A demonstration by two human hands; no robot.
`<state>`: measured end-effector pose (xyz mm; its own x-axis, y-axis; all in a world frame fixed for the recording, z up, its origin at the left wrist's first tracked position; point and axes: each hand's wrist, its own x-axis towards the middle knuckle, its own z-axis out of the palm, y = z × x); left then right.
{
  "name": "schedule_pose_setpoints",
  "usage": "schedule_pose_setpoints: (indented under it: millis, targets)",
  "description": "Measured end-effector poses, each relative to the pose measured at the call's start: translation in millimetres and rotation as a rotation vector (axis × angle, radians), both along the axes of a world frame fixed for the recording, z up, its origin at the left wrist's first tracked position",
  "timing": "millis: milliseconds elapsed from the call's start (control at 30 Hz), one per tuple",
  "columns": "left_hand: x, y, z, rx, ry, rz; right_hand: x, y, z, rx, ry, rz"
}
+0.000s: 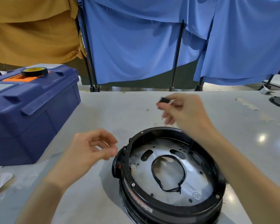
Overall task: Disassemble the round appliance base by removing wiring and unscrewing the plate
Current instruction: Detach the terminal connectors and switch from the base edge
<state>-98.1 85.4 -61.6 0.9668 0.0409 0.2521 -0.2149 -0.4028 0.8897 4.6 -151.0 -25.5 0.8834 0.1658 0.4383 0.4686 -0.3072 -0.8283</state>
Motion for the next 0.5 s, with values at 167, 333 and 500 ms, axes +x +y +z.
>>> schedule_pose_setpoints:
  millis: [167,333,500]
  targets:
    - [-4,2,0,0.159,0.292,-0.247,58,-76,-26,-0.181,0.284,-0.363]
    - [-2,-1,1,0.186,0.263,-0.273,77,-102,-66,-0.449,0.447,-0.389]
    - [-4,-1,1,0.178,0.232,-0.294,74,-101,-73,-0.53,0.512,-0.374]
